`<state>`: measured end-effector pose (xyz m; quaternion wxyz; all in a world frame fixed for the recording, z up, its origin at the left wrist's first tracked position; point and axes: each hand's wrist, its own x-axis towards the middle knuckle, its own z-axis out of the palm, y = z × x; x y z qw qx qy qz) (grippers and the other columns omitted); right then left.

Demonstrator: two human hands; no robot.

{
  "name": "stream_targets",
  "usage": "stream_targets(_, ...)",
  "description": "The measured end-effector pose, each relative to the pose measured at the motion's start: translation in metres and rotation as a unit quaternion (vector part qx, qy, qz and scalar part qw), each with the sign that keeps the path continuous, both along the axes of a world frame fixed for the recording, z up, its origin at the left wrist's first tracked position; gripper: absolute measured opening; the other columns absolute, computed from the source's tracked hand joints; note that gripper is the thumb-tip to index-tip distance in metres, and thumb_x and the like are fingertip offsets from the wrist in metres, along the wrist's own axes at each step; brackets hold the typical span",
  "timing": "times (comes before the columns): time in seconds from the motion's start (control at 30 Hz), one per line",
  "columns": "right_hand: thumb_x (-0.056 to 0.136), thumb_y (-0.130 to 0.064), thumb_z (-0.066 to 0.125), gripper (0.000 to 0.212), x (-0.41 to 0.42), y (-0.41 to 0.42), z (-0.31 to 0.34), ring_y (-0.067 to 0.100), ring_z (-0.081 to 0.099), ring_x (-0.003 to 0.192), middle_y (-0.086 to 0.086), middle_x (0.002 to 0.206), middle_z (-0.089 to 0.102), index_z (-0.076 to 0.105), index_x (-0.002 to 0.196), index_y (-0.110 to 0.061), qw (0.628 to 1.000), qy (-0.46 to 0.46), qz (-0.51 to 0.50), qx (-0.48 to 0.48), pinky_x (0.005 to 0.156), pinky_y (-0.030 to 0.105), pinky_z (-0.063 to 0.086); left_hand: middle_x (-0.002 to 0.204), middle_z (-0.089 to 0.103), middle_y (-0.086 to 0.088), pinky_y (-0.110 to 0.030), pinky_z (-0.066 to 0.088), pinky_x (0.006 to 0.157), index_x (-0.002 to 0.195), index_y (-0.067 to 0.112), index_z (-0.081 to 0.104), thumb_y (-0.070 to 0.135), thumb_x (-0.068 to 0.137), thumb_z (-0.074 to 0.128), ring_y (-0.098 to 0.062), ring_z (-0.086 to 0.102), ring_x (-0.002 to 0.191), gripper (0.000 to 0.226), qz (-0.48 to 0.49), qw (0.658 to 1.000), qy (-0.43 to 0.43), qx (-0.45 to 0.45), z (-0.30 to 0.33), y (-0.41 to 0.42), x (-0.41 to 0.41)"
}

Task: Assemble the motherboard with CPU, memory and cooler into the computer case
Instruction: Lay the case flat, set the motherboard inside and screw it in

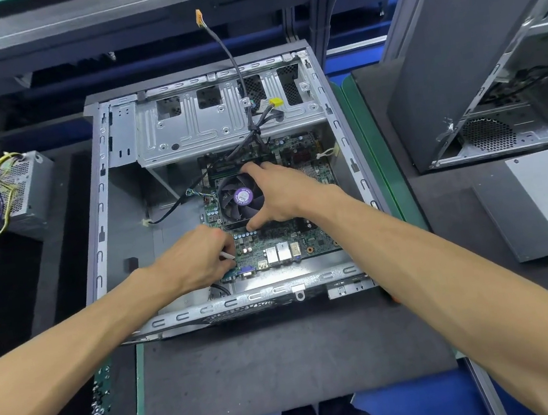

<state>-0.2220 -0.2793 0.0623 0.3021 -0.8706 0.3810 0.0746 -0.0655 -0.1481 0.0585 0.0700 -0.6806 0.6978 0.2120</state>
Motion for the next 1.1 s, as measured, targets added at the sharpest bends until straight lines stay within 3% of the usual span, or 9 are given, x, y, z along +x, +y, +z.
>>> stream_targets(0.23,0.066,-0.052,0.090,0.116,0.001,0.001,0.002,0.033,0.049,0.131,0.012,0.148,0.044,0.023,0.155,-0.020,1.000,0.002,0.001,0.001,0.101,0.045,0.048,0.077,0.067,0.005,-0.026,0.041,0.059,0.081,0.019,0.065,0.021,0.088,0.068,-0.015,0.060,0.071,0.008,-0.004,1.000,0.028,0.009,0.002,0.005,0.002)
stream_targets(0.37,0.065,-0.052,0.090,0.116,0.001,0.000,0.003,0.033,0.049,0.131,0.012,0.148,0.044,0.024,0.155,-0.020,1.000,0.001,0.000,0.002,0.103,0.047,0.047,0.067,0.063,0.011,-0.013,0.036,0.052,0.081,0.019,0.069,0.019,0.089,0.069,-0.002,0.055,0.062,0.008,0.023,0.996,0.082,0.010,0.004,0.004,0.008)
stream_targets(0.53,0.065,-0.052,0.090,0.116,0.000,-0.001,0.003,0.033,0.049,0.131,0.011,0.148,0.045,0.025,0.155,-0.019,1.000,0.002,0.000,0.003,0.102,0.048,0.048,0.067,0.063,0.013,-0.012,0.038,0.051,0.082,0.020,0.070,0.018,0.088,0.069,0.002,0.056,0.059,0.007,0.031,0.995,0.094,-0.001,0.005,0.005,0.008)
stream_targets(0.73,0.065,-0.053,0.090,0.117,0.000,-0.001,0.000,0.034,0.049,0.131,0.012,0.147,0.045,0.024,0.155,-0.019,1.000,0.003,0.001,0.000,0.101,0.047,0.048,0.073,0.066,0.009,-0.017,0.037,0.055,0.081,0.022,0.068,0.019,0.088,0.067,-0.011,0.058,0.068,0.007,-0.001,0.998,0.056,-0.004,0.001,0.005,0.005)
stream_targets(0.9,0.065,-0.053,0.090,0.117,0.000,-0.001,-0.001,0.034,0.049,0.131,0.012,0.147,0.045,0.024,0.155,-0.019,1.000,0.001,0.001,-0.001,0.101,0.047,0.048,0.078,0.068,0.004,-0.033,0.051,0.064,0.082,0.019,0.066,0.018,0.088,0.063,-0.016,0.063,0.073,0.008,-0.016,0.999,0.031,-0.012,0.002,0.005,0.005)
stream_targets(1.1,0.065,-0.053,0.090,0.116,0.001,-0.002,-0.001,0.033,0.049,0.131,0.011,0.146,0.046,0.024,0.155,-0.020,1.000,0.002,0.000,0.001,0.102,0.048,0.048,0.076,0.067,0.005,-0.030,0.049,0.060,0.079,0.020,0.065,0.018,0.087,0.063,-0.015,0.061,0.070,0.009,-0.026,0.999,0.028,-0.017,0.003,0.005,0.005)
